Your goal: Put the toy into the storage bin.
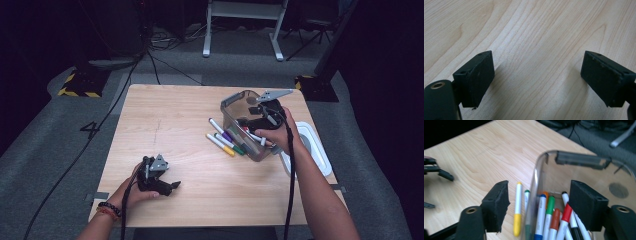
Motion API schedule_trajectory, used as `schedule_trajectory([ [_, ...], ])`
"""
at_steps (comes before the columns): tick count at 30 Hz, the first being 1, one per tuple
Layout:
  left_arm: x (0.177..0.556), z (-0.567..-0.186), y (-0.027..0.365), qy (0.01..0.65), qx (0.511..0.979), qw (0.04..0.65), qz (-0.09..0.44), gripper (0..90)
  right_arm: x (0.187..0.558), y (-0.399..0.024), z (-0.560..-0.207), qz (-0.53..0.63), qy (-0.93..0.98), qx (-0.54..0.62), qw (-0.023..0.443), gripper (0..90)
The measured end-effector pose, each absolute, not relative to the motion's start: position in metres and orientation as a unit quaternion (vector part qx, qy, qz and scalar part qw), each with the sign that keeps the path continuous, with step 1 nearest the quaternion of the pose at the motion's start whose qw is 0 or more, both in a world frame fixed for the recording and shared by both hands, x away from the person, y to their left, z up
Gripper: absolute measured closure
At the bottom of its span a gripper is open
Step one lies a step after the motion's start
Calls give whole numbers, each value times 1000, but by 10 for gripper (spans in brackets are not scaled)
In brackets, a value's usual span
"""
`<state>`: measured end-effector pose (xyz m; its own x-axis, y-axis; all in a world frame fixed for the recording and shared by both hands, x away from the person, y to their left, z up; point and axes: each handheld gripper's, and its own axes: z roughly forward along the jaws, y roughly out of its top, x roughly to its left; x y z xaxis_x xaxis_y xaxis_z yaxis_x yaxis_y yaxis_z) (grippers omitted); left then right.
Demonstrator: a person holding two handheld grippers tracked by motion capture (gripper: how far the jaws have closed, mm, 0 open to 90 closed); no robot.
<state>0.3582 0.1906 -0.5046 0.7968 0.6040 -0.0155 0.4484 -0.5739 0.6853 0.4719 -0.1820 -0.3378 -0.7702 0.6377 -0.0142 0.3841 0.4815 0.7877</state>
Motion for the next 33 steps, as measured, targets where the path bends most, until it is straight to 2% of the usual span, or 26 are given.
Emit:
schedule_trajectory([
  [9,358,-505,191,299,880,352,111,123,435,-165,-327,450,845,241,157,283],
  [19,358,-505,191,299,880,352,111,123,405,-137,-346,450,861,186,147,317],
  [26,358,-504,191,298,881,351,111,122,396,-120,-380,422,882,168,124,321],
  [33,358,-505,191,299,880,352,111,123,404,-106,-440,359,902,200,135,306],
])
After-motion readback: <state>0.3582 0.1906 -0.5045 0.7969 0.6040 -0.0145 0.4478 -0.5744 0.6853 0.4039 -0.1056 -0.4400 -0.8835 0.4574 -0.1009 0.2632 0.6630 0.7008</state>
